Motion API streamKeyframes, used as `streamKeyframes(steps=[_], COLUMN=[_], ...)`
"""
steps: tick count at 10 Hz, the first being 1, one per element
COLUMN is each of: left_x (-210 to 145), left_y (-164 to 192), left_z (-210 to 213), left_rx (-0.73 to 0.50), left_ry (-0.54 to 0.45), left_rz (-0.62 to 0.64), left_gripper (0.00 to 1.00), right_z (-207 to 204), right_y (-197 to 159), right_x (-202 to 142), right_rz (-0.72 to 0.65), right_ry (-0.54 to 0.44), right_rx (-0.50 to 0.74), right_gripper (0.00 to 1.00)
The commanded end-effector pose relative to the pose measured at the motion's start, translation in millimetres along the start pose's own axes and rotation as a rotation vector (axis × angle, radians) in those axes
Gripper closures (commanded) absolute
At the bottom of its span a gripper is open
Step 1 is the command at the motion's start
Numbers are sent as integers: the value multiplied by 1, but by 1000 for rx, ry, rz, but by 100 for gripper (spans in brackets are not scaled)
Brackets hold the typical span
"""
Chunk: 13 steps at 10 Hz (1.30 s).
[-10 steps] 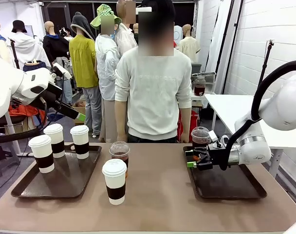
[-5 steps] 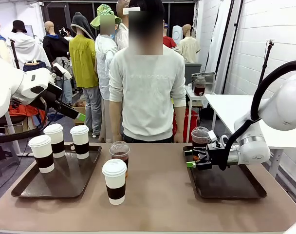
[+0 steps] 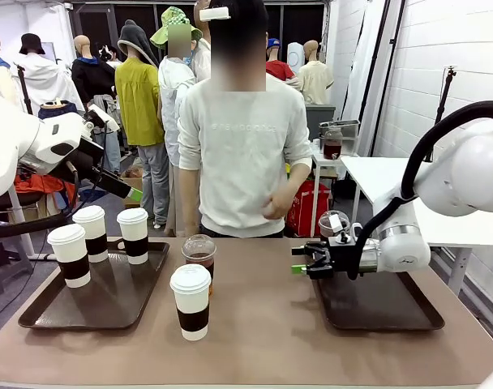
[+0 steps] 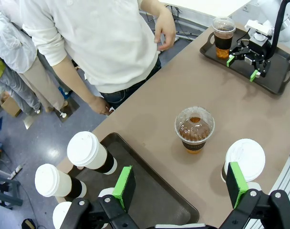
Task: Distribute the coffee onto the tray.
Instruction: Pick up another iced Americano from the middle of the table and place it on the right Handle tray.
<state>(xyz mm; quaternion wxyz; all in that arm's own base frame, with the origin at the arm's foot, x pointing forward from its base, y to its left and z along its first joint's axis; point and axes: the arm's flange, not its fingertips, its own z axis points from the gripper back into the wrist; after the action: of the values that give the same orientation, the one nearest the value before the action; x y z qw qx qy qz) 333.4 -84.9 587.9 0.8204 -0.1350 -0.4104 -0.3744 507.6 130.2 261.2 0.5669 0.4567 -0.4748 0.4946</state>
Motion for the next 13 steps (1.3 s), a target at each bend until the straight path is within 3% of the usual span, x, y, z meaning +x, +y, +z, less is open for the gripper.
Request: streamKeyframes(steps=[1,7,13], left_x=[-1,-1,-1], left_y=[1,1,1], left_z=[1,1,1], left_rx=[-4,-4,-4], left_ry=[-3,-3,-3], left_rz=[4,4,4], left_gripper=[0,0,0], right_z=[-30,-108,-55], right_y=[-14,-26,0], right_x=[1,8,5], right_rz=[2,-2,-22], right_ry=[4,24,15], right_rx=[0,71,0], right_gripper=[0,0,0])
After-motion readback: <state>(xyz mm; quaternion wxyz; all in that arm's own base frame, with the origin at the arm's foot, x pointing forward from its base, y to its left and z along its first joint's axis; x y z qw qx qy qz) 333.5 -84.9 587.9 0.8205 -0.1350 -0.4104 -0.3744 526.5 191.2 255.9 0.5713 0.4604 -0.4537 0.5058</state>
